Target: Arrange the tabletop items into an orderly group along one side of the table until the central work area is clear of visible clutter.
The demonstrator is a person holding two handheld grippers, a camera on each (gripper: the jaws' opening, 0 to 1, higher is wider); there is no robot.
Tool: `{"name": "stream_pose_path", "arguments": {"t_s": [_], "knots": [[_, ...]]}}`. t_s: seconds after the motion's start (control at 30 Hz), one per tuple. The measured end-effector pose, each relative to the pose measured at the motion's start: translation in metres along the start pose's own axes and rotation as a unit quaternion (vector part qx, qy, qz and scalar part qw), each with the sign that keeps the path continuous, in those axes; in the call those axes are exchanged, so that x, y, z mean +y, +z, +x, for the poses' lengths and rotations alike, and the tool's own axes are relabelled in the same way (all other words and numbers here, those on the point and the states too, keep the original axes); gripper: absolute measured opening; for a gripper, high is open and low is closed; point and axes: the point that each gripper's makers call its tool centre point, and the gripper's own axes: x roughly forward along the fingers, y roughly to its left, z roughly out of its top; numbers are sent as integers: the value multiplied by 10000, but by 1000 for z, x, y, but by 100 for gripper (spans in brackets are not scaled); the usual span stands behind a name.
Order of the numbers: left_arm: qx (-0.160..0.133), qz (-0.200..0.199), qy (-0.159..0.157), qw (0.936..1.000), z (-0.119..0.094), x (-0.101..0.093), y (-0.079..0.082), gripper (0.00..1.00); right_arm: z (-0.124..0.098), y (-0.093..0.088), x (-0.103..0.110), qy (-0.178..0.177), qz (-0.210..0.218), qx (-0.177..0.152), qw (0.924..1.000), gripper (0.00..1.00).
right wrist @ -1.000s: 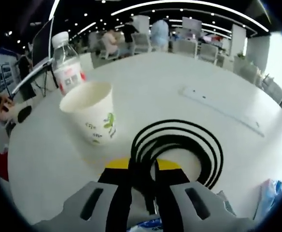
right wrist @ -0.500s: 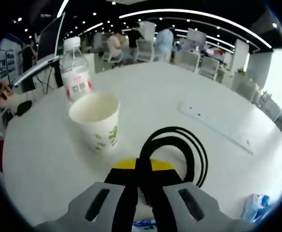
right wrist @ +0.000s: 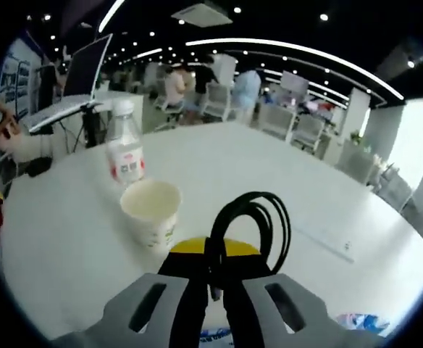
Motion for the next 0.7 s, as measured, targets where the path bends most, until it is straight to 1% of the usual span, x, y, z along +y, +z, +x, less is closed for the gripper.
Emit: {"name": "stream_pose_path", "arguments": {"t_s": [0.07,0.2,0.57,0.7], "knots": [[-19,15,-50,10000,0,-3,1,87,-9,7,-2,-32,-24,-146,9999,5],[-72,90,-120,9999,0,-9,4,87,-24,17,-5,-65,-73,-275,9996,5],[-85,168,-212,9996,1,-14,5,87,-65,31,-8,-42,-148,-501,9986,5],[-75,205,-227,9995,1,-15,5,87,-80,36,-10,-94,-156,-572,9982,5]]}}
